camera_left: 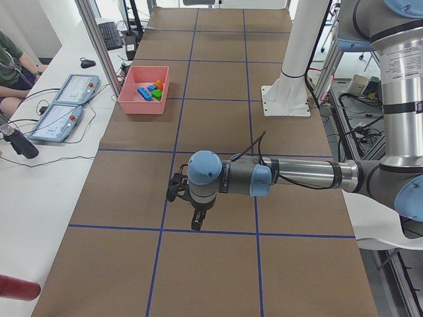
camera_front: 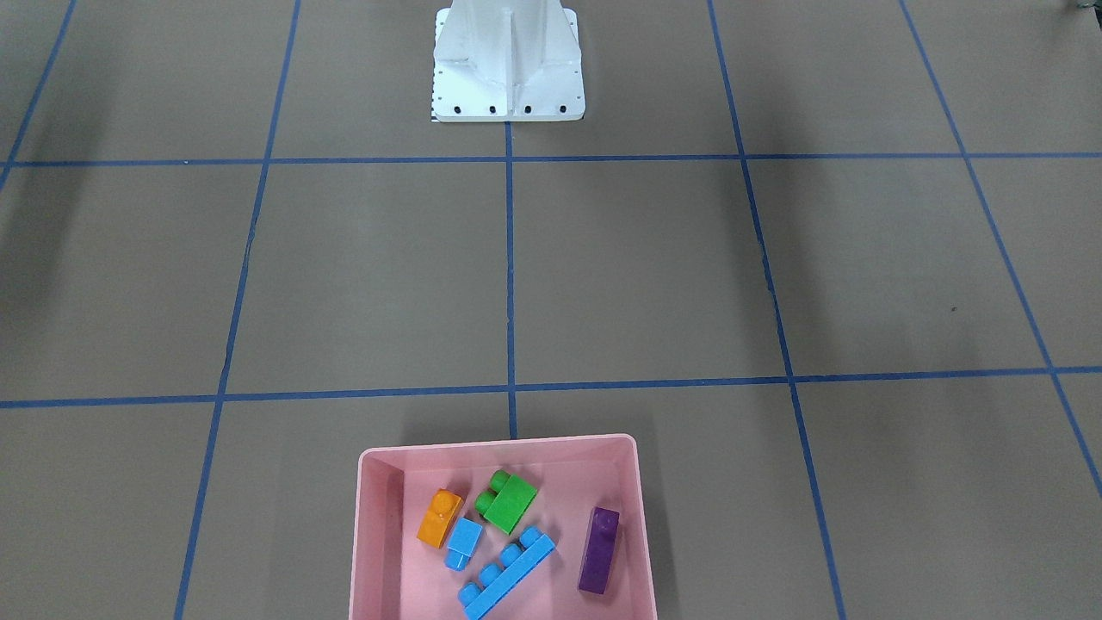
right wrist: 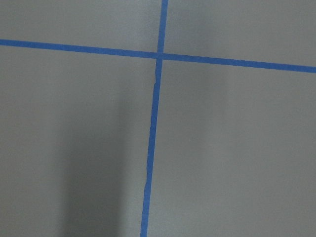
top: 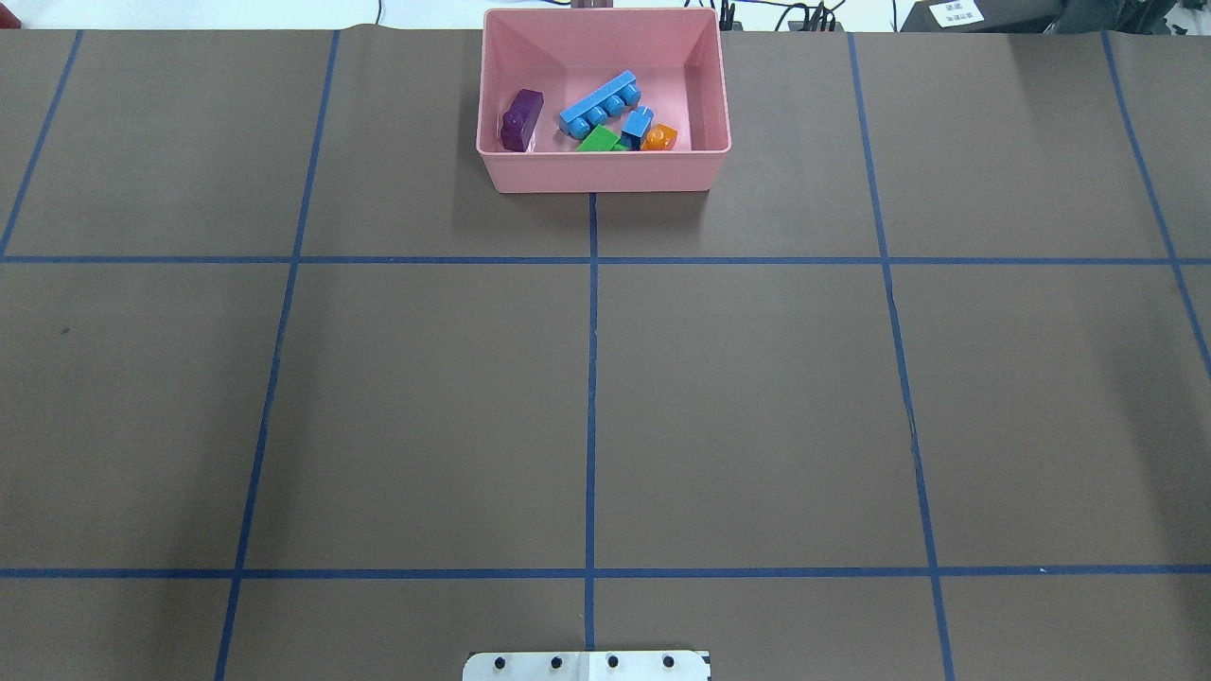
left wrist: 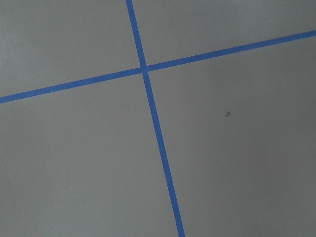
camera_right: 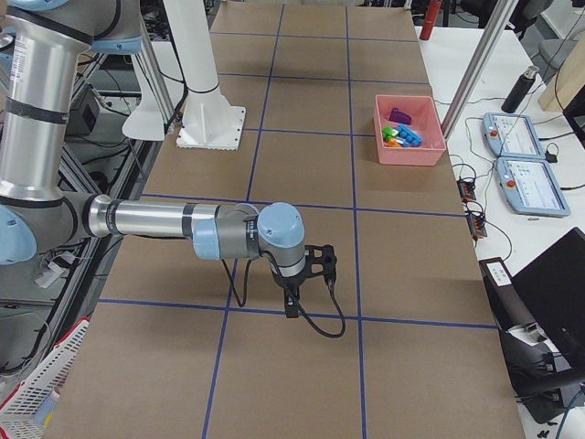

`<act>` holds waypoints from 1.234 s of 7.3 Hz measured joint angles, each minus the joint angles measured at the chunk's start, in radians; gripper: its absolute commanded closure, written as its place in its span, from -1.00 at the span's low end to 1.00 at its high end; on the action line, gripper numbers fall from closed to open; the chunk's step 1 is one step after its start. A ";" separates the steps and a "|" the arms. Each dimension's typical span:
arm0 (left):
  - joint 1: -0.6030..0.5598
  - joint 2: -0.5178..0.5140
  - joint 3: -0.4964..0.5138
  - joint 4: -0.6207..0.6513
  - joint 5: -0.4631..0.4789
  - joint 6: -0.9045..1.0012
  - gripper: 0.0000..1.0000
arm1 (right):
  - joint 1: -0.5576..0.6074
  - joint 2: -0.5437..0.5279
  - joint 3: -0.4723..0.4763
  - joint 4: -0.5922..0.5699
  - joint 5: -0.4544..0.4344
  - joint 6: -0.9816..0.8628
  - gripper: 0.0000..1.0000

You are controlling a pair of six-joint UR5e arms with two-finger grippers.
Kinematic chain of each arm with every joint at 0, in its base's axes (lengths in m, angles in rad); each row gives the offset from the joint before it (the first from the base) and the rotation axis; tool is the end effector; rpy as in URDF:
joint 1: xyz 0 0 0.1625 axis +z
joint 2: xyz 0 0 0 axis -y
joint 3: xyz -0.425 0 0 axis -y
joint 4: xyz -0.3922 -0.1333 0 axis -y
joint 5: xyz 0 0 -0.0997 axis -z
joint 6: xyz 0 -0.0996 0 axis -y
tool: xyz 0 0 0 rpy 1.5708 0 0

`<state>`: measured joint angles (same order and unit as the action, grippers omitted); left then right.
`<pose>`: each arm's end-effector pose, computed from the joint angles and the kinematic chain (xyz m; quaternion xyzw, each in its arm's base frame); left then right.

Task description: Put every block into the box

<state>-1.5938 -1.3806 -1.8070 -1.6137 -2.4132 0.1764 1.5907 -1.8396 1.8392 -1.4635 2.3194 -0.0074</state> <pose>-0.0685 -0.4152 0.6190 0.0810 0.4024 0.0880 0.9076 0.0732 -0.3849 0.6343 0.0547 -0.3644 -0.0137 0.9295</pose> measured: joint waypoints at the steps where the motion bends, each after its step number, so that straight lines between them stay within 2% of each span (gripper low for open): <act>1: 0.000 0.000 0.000 0.000 0.000 0.000 -1.00 | 0.000 -0.001 0.000 0.000 0.000 0.001 -1.00; 9: -0.002 0.001 0.000 0.000 0.000 -0.001 -1.00 | 0.000 -0.015 0.001 0.021 0.005 0.004 -1.00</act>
<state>-1.5953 -1.3794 -1.8070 -1.6138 -2.4130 0.1751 1.5908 -1.8549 1.8407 -1.4429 2.3249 -0.0038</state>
